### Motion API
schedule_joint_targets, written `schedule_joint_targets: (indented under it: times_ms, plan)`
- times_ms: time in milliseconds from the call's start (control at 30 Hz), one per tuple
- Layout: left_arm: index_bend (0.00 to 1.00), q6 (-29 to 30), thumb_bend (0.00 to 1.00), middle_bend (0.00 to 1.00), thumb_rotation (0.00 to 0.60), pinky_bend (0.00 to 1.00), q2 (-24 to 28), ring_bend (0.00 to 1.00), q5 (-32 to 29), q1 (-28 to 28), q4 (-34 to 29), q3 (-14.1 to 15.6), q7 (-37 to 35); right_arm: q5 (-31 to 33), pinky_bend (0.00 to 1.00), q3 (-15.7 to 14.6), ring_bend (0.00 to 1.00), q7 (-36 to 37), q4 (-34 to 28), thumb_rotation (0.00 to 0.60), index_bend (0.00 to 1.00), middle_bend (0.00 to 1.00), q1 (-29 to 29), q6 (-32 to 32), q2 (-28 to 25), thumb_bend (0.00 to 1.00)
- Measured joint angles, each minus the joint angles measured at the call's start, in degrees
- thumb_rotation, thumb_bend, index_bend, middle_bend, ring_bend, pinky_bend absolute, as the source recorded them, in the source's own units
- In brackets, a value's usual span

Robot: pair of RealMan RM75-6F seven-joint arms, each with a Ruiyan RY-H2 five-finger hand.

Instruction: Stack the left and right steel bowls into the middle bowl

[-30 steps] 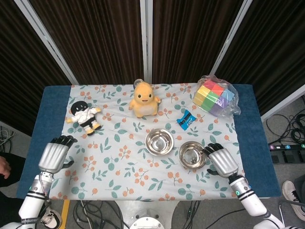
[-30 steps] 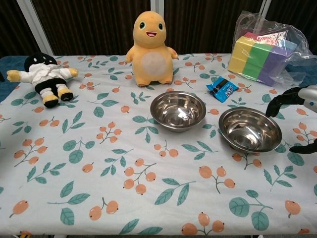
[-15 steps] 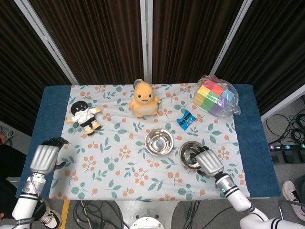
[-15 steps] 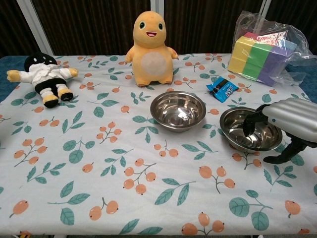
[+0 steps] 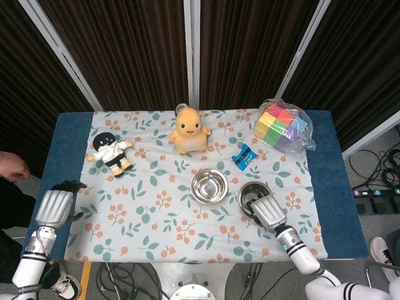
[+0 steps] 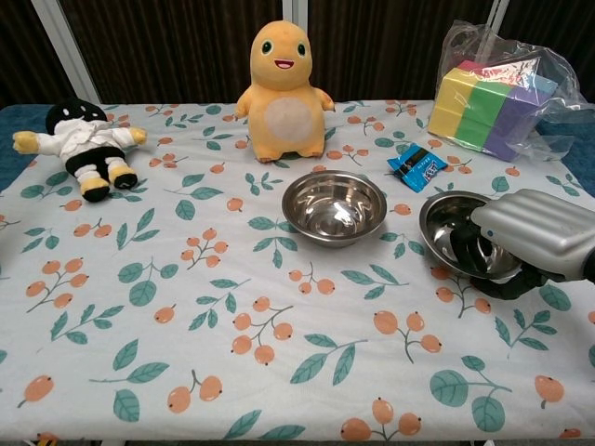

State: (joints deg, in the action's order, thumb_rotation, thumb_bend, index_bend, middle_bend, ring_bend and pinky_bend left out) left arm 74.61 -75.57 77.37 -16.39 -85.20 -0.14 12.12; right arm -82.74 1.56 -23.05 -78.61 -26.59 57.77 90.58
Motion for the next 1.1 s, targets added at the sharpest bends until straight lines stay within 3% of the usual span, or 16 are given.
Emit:
schedule_joint_targets:
  times_ms: [500,833,1100]
  plan:
    - [0.36,-0.38,0.13,0.37,0.6,0.37,0.22,0.28,0.54,0.93,0.9,-0.86,-2.25,-2.11,0.61,0.76,0.5,-1.72,-2.92,0.6,0.74,0.61,-0.67,4.09,-0.66,0.47]
    - [0.36,-0.19,0.13,0.37,0.6,0.37,0.89,0.28,0.24,1.61,0.82,-1.43,-2.68,-4.04,0.61,6.05,0.5,-8.63,-9.81,0.6,0.74,0.61,-7.38,3.01,-0.12,0.47]
    - [0.36,-0.62,0.13,0.37,0.6,0.37,1.08,0.28,-0.04,1.98,1.49,-1.66,-3.63,-0.43,0.61,8.75,0.5,-12.73,-6.74,0.6,0.74,0.61,-12.36,-1.38,5.25,0.47]
